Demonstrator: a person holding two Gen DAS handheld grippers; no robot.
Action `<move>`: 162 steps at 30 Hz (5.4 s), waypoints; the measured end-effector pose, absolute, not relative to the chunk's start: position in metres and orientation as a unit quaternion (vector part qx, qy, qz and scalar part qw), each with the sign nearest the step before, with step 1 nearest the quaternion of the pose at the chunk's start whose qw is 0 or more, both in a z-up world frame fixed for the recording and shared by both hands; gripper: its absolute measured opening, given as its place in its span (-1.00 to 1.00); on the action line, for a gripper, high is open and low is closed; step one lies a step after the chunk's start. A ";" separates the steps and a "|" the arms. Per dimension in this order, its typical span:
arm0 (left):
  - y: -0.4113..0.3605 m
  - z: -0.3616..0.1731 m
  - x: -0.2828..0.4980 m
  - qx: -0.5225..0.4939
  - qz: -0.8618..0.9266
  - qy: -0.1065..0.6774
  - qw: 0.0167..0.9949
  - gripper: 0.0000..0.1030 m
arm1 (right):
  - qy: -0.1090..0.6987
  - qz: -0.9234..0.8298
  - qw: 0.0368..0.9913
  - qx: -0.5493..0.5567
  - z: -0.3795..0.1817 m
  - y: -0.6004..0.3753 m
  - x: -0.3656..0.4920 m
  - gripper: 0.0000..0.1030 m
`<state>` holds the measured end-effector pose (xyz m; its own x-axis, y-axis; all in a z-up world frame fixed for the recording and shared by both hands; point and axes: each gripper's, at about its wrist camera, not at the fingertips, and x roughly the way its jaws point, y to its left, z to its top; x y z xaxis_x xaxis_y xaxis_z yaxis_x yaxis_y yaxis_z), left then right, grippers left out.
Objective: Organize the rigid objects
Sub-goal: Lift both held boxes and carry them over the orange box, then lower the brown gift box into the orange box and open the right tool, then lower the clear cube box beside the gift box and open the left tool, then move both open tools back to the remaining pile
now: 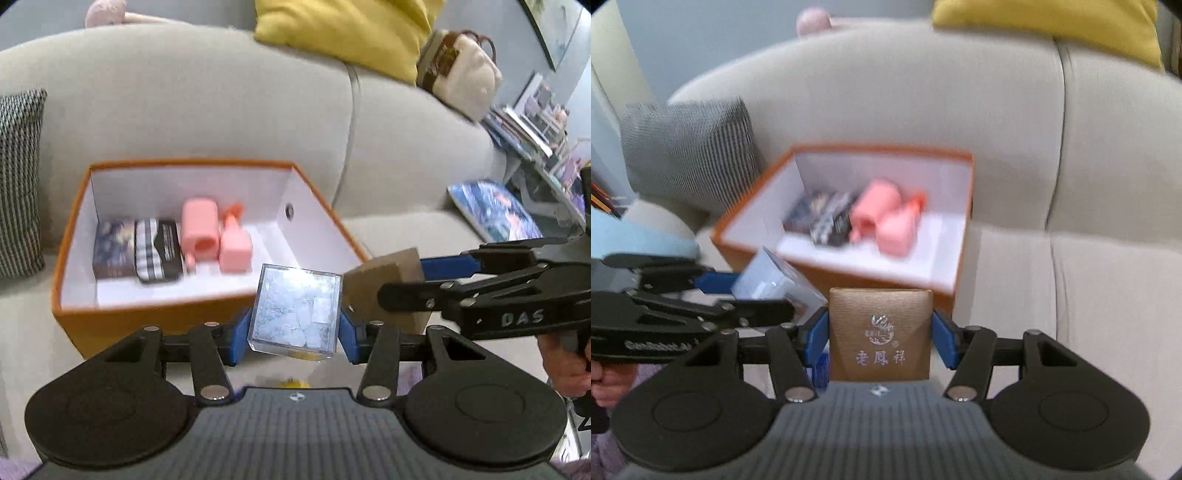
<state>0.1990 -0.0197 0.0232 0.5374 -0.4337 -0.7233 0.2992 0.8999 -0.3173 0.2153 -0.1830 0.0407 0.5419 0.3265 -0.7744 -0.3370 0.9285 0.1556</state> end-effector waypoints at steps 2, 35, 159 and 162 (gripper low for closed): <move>-0.016 0.026 0.211 -0.078 -0.201 0.431 0.876 0.09 | 0.429 0.188 0.883 -0.017 0.051 -0.179 0.229 0.16; -0.021 -0.052 0.358 -0.019 -0.232 0.504 0.832 0.09 | 0.489 0.364 0.692 -0.388 -0.062 -0.106 0.391 0.16; -0.007 -0.002 0.172 -0.075 -0.182 0.479 0.855 -0.49 | 0.405 0.167 0.896 0.073 -0.025 -0.178 0.162 -0.30; 0.001 -0.025 0.149 -0.068 -0.156 0.505 0.846 -0.43 | 0.444 0.184 0.873 0.078 -0.047 -0.162 0.145 -0.28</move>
<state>0.1488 0.0014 -0.0254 0.4416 -0.3331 -0.8331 0.1952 0.9420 -0.2731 0.1452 -0.1618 -0.0470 0.5375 0.3897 -0.7478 -0.2519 0.9205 0.2986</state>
